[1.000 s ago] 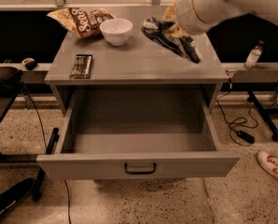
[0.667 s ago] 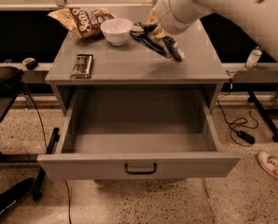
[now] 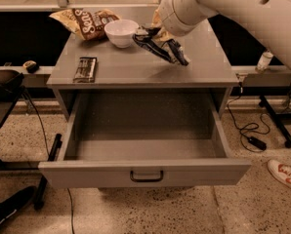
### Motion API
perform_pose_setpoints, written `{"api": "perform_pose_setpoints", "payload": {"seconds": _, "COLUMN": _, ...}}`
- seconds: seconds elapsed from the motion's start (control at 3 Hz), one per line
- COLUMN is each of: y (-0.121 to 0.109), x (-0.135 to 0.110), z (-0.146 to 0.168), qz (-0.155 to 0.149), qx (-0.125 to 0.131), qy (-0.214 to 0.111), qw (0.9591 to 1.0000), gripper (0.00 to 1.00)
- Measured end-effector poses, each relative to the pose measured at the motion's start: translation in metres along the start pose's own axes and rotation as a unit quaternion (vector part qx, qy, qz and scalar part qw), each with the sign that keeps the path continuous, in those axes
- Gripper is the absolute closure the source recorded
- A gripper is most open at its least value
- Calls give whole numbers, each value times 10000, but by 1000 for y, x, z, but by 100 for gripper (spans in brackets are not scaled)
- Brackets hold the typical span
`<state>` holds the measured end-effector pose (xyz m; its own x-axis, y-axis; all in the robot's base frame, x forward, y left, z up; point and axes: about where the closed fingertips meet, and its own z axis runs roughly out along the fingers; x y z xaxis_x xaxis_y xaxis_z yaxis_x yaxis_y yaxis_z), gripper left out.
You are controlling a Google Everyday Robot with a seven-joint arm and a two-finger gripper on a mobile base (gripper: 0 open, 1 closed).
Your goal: Pick blue chip bag from top drawer and place on counter
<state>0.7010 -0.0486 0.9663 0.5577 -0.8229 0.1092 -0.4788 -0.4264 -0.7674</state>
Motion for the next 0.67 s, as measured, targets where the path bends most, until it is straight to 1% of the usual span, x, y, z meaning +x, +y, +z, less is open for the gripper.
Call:
{"api": "perform_pose_setpoints", "payload": {"seconds": 0.33, "y": 9, "x": -9, "z": 10, "qz": -56, "qx": -51, "qy": -72, "qw": 9999, "gripper": 12}}
{"api": "perform_pose_setpoints", "payload": {"seconds": 0.67, "y": 9, "x": -10, "z": 10, "qz": -57, "qx": -56, "qy": -74, "qw": 9999, "gripper": 0}}
